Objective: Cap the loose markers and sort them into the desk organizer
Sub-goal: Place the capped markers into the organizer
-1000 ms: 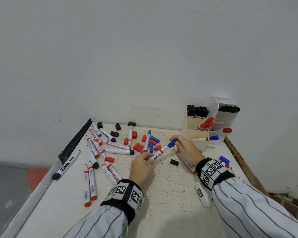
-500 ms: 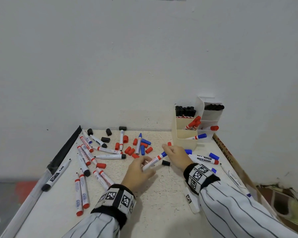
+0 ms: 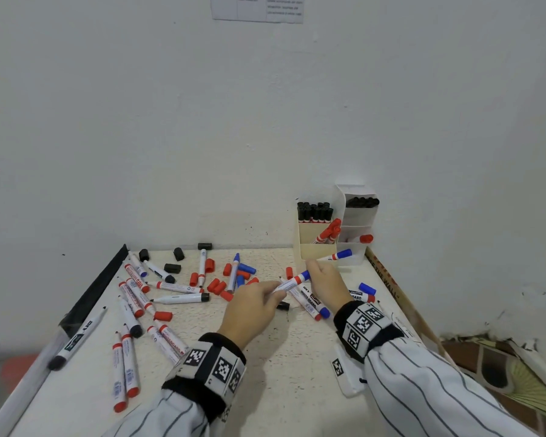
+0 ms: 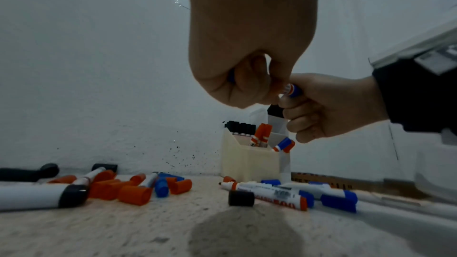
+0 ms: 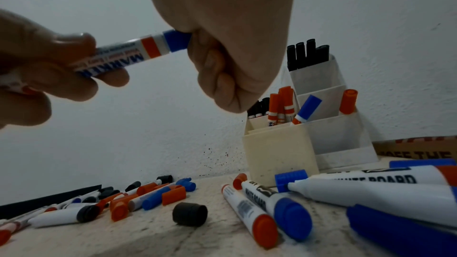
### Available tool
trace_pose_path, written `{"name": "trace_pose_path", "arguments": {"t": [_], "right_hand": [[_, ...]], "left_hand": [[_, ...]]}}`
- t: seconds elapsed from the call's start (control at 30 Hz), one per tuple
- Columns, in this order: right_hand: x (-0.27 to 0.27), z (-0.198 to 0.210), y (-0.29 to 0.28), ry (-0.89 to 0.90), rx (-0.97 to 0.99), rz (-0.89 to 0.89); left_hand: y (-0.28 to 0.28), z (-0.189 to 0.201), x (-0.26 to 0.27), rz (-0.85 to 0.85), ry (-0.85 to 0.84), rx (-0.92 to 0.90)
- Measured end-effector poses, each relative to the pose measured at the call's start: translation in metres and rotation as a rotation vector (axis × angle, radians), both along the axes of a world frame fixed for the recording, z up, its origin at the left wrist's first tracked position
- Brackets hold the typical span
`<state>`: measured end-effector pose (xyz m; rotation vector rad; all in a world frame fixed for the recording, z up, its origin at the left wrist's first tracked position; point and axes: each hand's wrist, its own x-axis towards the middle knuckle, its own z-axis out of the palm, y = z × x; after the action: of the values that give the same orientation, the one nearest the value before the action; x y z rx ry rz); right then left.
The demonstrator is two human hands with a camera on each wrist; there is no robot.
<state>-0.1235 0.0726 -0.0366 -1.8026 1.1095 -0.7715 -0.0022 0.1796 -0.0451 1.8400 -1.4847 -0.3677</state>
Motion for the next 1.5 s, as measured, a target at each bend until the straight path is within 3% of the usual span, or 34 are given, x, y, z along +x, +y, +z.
{"name": "trace_pose_path", "arguments": {"t": [0.2, 0.4, 0.57, 0.63, 0.73, 0.83, 0.93, 1.1, 1.2, 1.3, 1.5], "right_hand": [[-0.015, -0.002, 0.003, -0.083, 0.0, -0.017], [-0.028, -0.003, 0.003, -0.196, 0.033, 0.05], [-0.039, -0.003, 0.0, -0.19, -0.021, 0.072], [-0.044, -0.002, -0.005, -0.174, -0.025, 0.068], [-0.054, 0.006, -0.016, -0.158, -0.051, 0.084], [-0.071, 0.017, -0.033, -0.031, -0.184, 0.094], [-0.089, 0.026, -0.05, -0.015, -0.259, -0.027], [-0.118, 0.031, -0.071, -0.084, -0.359, -0.266], [-0.128, 0.026, -0.072, -0.119, -0.374, -0.311], [-0.133, 0.018, -0.07, -0.113, -0.375, -0.304], [-0.128, 0.009, -0.073, -0.144, -0.367, -0.252]], "left_hand": [[-0.008, 0.012, -0.01, -0.175, 0.195, 0.206], [-0.008, 0.022, -0.022, -0.249, 0.564, 0.466], [-0.015, 0.026, -0.027, -0.312, 0.817, 0.632], [-0.021, 0.026, -0.033, -0.328, 0.833, 0.636], [-0.034, 0.023, -0.048, -0.302, 0.677, 0.544], [-0.05, 0.017, -0.062, -0.256, 0.46, 0.418], [-0.066, 0.006, -0.075, -0.234, 0.353, 0.371], [-0.094, -0.025, -0.093, -0.253, -0.03, 0.42], [-0.105, -0.037, -0.102, -0.315, -0.374, 0.496], [-0.111, -0.037, -0.103, -0.337, -0.574, 0.593], [-0.115, -0.037, -0.101, -0.275, -0.673, 0.583]]}}
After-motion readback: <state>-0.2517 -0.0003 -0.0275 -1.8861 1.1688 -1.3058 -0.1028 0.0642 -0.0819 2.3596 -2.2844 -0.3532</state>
